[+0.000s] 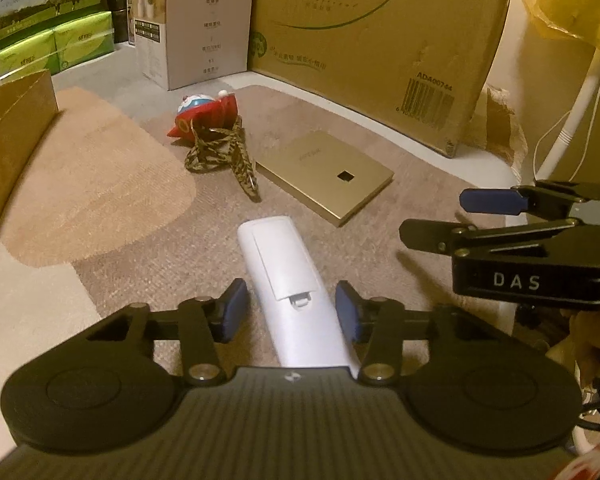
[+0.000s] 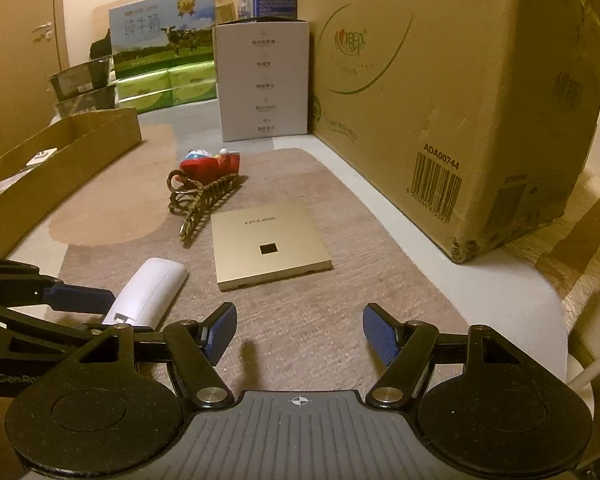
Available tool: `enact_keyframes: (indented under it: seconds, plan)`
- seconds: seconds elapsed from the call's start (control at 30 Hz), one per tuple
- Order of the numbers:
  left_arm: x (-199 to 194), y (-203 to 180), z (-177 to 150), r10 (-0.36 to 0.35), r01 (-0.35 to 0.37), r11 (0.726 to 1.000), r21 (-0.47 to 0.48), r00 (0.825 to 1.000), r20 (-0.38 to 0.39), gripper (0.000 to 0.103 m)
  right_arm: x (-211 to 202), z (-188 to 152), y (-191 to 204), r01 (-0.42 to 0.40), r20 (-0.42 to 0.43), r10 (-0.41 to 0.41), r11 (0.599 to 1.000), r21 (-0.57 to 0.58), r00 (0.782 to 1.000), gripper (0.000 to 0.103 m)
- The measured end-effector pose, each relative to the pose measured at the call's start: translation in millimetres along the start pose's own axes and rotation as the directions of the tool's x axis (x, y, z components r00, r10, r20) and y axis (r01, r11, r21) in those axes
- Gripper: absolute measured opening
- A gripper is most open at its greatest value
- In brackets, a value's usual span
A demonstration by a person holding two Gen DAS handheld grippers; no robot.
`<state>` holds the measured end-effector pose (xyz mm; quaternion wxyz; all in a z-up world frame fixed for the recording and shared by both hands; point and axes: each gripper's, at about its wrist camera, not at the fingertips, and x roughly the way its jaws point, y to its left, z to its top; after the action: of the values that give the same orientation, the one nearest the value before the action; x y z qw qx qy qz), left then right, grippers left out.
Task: Organize rigid objects
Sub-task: 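Grasp the white remote with the left tool, then grasp the gold TP-LINK panel with the right tool while the left tool holds the remote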
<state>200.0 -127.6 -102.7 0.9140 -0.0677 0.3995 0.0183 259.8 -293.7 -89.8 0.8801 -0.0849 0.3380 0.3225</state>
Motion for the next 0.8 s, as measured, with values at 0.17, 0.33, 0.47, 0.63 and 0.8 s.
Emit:
enact_keyframes:
  seconds: [0.17,0.33,0.47,0.63,0.8]
  plan:
    - [-2,12,2,-0.008,0.008,1.0,0.007,1.0,0.011,0.035,5,3,2,-0.003,-0.005,0.003,1.0,-0.003,1.0,0.07]
    - [-7,39,8,0.035,-0.034,0.999,-0.02,0.999,0.023,0.035,12,8,7,-0.017,-0.005,0.017,1.0,-0.017,1.0,0.07]
    - [-9,61,17,0.072,-0.07,0.996,-0.052,0.996,0.043,0.035,20,15,12,-0.035,-0.003,0.035,0.999,-0.035,0.999,0.07]
    - [-5,75,25,0.08,-0.076,0.994,-0.078,0.996,0.044,0.035,39,28,14,-0.059,0.0,0.059,0.995,-0.078,0.998,0.071]
    - [2,81,27,0.066,-0.063,0.994,-0.091,0.997,0.033,0.035,60,42,11,-0.079,-0.008,0.078,0.991,-0.104,0.997,0.08]
